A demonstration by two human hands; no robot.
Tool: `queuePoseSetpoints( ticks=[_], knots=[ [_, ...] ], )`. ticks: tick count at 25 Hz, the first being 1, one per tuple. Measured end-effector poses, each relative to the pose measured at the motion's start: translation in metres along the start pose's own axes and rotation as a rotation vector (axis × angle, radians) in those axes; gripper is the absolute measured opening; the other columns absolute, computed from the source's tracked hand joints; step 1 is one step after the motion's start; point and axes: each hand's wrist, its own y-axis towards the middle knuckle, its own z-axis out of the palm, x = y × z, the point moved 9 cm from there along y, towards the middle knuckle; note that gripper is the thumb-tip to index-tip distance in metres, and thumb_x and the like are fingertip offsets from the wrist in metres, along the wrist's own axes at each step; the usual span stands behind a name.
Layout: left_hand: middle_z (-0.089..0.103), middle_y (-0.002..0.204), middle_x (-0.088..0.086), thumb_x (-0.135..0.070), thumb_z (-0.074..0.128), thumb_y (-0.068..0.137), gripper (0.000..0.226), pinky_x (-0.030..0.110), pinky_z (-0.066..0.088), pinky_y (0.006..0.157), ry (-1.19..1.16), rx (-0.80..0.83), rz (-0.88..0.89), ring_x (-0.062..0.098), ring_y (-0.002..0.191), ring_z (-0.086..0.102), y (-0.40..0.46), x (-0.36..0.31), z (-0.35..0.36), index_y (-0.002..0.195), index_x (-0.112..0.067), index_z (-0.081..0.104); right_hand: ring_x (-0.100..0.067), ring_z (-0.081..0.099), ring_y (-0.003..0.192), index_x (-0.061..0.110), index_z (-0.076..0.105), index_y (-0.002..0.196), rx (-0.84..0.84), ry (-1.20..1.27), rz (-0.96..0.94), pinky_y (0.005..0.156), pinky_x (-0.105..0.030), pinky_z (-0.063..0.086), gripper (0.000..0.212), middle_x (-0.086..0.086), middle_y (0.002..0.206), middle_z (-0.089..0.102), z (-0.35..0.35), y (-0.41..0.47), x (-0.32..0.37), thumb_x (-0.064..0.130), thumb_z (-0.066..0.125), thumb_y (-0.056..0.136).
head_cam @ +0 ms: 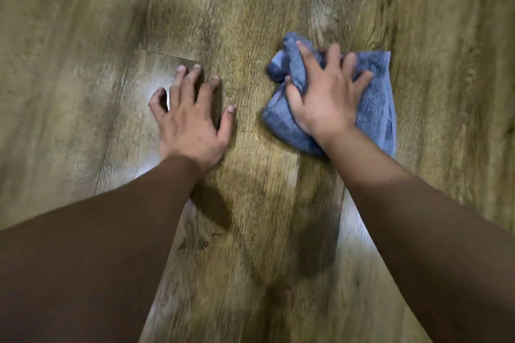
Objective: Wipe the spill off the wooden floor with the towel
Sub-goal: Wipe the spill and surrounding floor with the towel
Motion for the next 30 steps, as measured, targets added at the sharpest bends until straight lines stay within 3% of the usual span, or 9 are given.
queuePoseSetpoints(
  ticks=[4,8,11,15,20,25,30],
  knots=[
    [0.034,0.162,0.004,-0.054,0.04,0.097,0.054,0.055,0.016,0.116,-0.012,-0.012,-0.007,0.021,0.155,0.017,0.0,0.001,0.0,0.143,-0.026,0.049,-0.034,0.036,0.117,0.034,0.037,0.151,0.018,0.013,-0.027,0.098,-0.058,0.026,0.065,-0.012,0.132,0.042,-0.004,-0.026,0.007,0.053,0.05,0.089],
    [0.035,0.162,0.005,-0.051,0.041,0.097,0.053,0.056,0.017,0.116,-0.026,-0.029,-0.012,0.021,0.155,0.018,-0.001,0.002,0.0,0.143,-0.025,0.049,-0.031,0.037,0.105,0.032,0.045,0.148,0.043,0.033,-0.079,0.093,-0.052,0.027,0.065,-0.011,0.127,0.049,-0.003,-0.121,0.013,0.051,0.049,0.085],
    [0.036,0.161,0.006,-0.051,0.042,0.097,0.053,0.055,0.017,0.115,-0.02,-0.029,-0.004,0.022,0.154,0.019,0.0,0.003,0.001,0.142,-0.024,0.049,-0.033,0.039,0.104,0.032,0.047,0.146,0.079,0.042,-0.044,0.093,-0.053,0.026,0.066,-0.012,0.125,0.05,-0.002,-0.156,-0.017,0.051,0.052,0.083],
    [0.037,0.16,0.005,-0.05,0.043,0.096,0.053,0.048,0.013,0.113,0.005,-0.052,-0.005,0.021,0.153,0.021,0.0,0.003,-0.001,0.141,-0.024,0.05,-0.035,0.036,0.115,0.037,0.043,0.148,0.014,0.078,0.13,0.097,-0.052,0.022,0.063,-0.014,0.135,0.044,-0.008,-0.098,-0.075,0.053,0.052,0.087],
    [0.036,0.161,0.006,-0.051,0.042,0.095,0.055,0.048,0.013,0.113,0.023,-0.035,-0.005,0.022,0.153,0.021,0.0,0.001,-0.003,0.142,-0.024,0.049,-0.042,0.035,0.128,0.033,0.047,0.141,-0.059,0.042,0.342,0.106,-0.067,0.019,0.059,-0.016,0.138,0.042,-0.01,0.021,-0.085,0.053,0.047,0.086],
    [0.036,0.162,0.006,-0.049,0.042,0.096,0.053,0.054,0.017,0.114,0.001,-0.018,-0.003,0.022,0.154,0.02,-0.001,-0.001,-0.002,0.142,-0.024,0.049,-0.037,0.036,0.128,0.037,0.04,0.149,0.007,0.04,0.076,0.106,-0.066,0.02,0.064,-0.013,0.14,0.041,0.0,0.039,0.007,0.054,0.05,0.089],
    [0.037,0.162,0.006,-0.037,0.04,0.096,0.05,0.055,0.019,0.114,-0.04,-0.033,0.009,0.023,0.154,0.021,-0.001,-0.001,-0.004,0.142,-0.024,0.051,-0.033,0.04,0.113,0.033,0.042,0.15,0.037,0.033,-0.189,0.098,-0.059,0.034,0.069,-0.01,0.135,0.047,-0.004,-0.079,0.046,0.051,0.049,0.084]
  ],
)
